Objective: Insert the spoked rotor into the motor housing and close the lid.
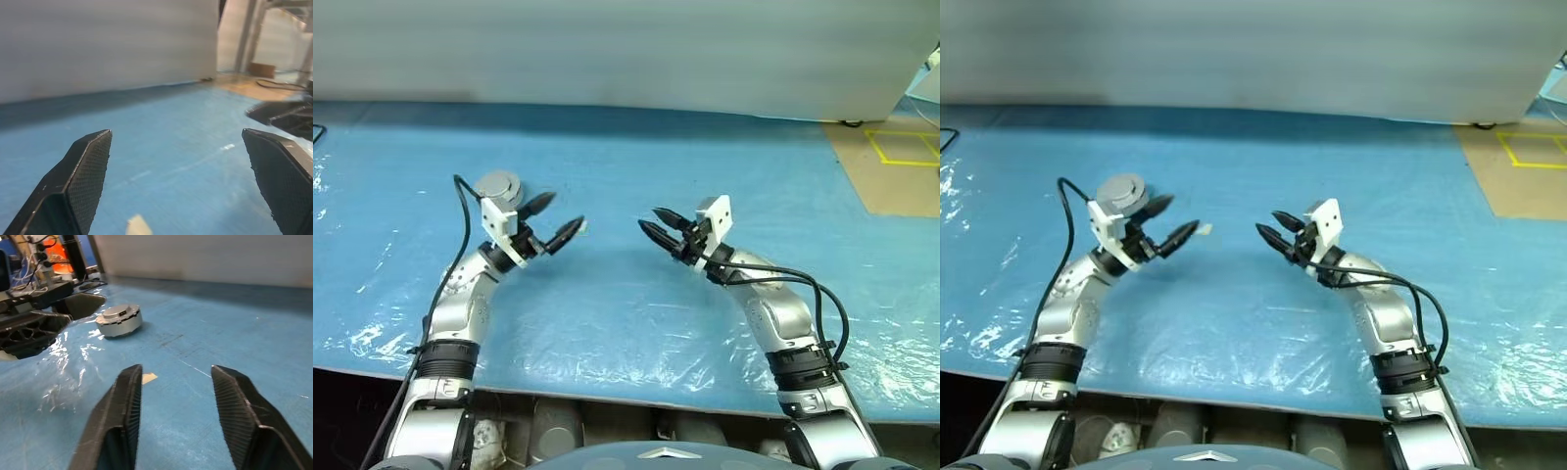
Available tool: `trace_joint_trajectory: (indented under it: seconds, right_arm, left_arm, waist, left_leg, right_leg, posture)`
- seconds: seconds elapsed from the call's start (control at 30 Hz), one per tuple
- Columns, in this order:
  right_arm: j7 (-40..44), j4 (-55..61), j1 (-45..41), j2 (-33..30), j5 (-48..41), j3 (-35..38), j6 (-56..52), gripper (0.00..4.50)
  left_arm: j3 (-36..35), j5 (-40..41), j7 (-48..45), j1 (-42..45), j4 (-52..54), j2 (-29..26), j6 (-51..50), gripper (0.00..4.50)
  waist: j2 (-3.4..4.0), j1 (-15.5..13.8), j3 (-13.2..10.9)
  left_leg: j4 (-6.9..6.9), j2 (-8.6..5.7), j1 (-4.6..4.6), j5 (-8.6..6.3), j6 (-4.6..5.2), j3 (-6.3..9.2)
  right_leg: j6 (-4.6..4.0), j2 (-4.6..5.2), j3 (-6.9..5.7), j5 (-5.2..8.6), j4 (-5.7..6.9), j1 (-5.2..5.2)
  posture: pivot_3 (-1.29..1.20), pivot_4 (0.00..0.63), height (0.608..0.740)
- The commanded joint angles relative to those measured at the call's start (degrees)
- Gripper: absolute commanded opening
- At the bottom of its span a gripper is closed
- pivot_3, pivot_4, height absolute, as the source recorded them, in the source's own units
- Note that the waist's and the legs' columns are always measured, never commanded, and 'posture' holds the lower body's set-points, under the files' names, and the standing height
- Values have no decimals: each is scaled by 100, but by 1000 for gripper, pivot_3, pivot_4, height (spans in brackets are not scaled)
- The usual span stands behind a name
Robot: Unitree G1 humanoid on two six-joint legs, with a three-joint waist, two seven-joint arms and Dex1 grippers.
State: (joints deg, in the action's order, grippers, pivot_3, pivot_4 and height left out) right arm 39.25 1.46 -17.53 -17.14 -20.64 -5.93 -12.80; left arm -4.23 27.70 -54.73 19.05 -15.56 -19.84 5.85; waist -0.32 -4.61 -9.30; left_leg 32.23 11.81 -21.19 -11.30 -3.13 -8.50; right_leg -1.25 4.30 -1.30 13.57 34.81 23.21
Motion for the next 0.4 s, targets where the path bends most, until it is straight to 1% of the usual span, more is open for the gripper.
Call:
trace_joint_trajectory:
  seconds: [0.03,0.13,0.23,0.33,0.4]
  right_arm:
    - [217,264,131,-164,142,28,373,3482]
    - [307,227,354,-278,127,137,446,4483]
    - [398,281,503,-333,62,159,419,4483]
    - [646,273,598,-498,220,9,525,4483]
    - [717,236,608,-540,276,-29,576,4483]
  left_arm:
    - [216,-159,-343,-171,305,-135,-18,4500]
    - [325,-250,-466,-409,376,-177,-12,4500]
    - [326,-320,-372,-532,458,-150,-14,4500]
    - [391,-373,-432,-632,569,-175,-13,4500]
    - [377,-391,-458,-674,555,-175,40,4500]
  waist:
    - [0,29,0]
    - [0,69,0]
    - [0,84,0]
    - [0,82,0]
    - [0,79,0]
  left_leg:
    - [0,0,0,0,0,-1]
    - [-1,0,3,0,1,-2]
    - [-3,1,3,0,2,-2]
    - [0,2,6,0,4,-2]
    - [6,2,6,0,4,-3]
  right_leg:
    - [0,0,1,0,0,0]
    - [0,-1,4,0,0,0]
    - [-1,-3,3,0,0,1]
    - [-5,-3,3,-1,2,0]
    - [-26,-2,5,10,2,-2]
  posture:
    - [0,150,740]
    - [0,150,740]
    - [0,150,740]
    - [0,150,740]
    - [0,150,740]
